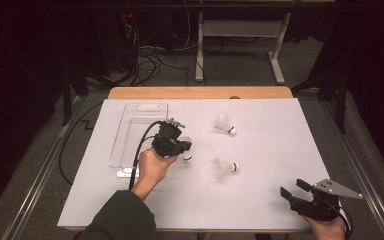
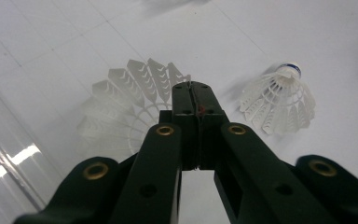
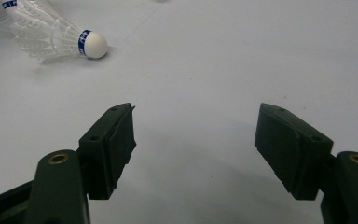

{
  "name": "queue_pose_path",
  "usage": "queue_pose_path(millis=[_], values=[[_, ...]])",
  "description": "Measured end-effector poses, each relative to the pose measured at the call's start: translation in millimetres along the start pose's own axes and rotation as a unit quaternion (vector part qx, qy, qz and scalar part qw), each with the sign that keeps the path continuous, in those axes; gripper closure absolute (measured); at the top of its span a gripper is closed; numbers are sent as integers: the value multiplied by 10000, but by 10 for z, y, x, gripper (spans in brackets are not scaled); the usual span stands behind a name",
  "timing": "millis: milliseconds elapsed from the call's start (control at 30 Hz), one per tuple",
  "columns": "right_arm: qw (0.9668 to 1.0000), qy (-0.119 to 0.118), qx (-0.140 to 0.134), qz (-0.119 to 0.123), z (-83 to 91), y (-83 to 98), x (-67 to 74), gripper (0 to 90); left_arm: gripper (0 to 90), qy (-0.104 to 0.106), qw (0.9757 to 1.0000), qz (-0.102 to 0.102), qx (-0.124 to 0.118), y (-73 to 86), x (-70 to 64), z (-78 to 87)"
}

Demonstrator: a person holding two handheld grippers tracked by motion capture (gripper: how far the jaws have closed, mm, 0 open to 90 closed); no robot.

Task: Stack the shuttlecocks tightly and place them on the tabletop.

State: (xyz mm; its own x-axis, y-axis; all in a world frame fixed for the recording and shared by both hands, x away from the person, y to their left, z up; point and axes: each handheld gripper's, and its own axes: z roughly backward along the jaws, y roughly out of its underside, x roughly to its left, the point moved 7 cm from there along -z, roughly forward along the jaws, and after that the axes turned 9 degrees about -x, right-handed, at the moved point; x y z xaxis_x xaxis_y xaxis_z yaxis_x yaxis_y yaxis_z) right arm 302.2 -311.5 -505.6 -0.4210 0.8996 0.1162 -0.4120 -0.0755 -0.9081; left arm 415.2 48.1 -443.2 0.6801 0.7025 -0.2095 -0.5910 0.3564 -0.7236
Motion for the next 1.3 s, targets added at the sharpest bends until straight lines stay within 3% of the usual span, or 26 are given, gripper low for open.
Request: queue_pose_path(millis=[433, 600, 900, 1000, 1300], values=[[10000, -17, -1, 1, -1, 0, -4, 291, 893, -376, 9992, -109, 45, -163, 181, -17], [10000, -30, -4, -4, 0, 1, -4, 290, 893, -577, 9981, -185, 101, -241, 255, -65], [10000, -44, 10, 6, -12, 2, 3, 290, 893, -741, 9967, -270, 197, -330, 333, -164], [10000, -50, 3, -6, -13, 1, -1, 290, 893, -881, 9952, -325, 272, -341, 384, -237], [10000, -62, 7, -7, -15, 2, 2, 290, 891, -925, 9951, -239, 236, -337, 467, -323]])
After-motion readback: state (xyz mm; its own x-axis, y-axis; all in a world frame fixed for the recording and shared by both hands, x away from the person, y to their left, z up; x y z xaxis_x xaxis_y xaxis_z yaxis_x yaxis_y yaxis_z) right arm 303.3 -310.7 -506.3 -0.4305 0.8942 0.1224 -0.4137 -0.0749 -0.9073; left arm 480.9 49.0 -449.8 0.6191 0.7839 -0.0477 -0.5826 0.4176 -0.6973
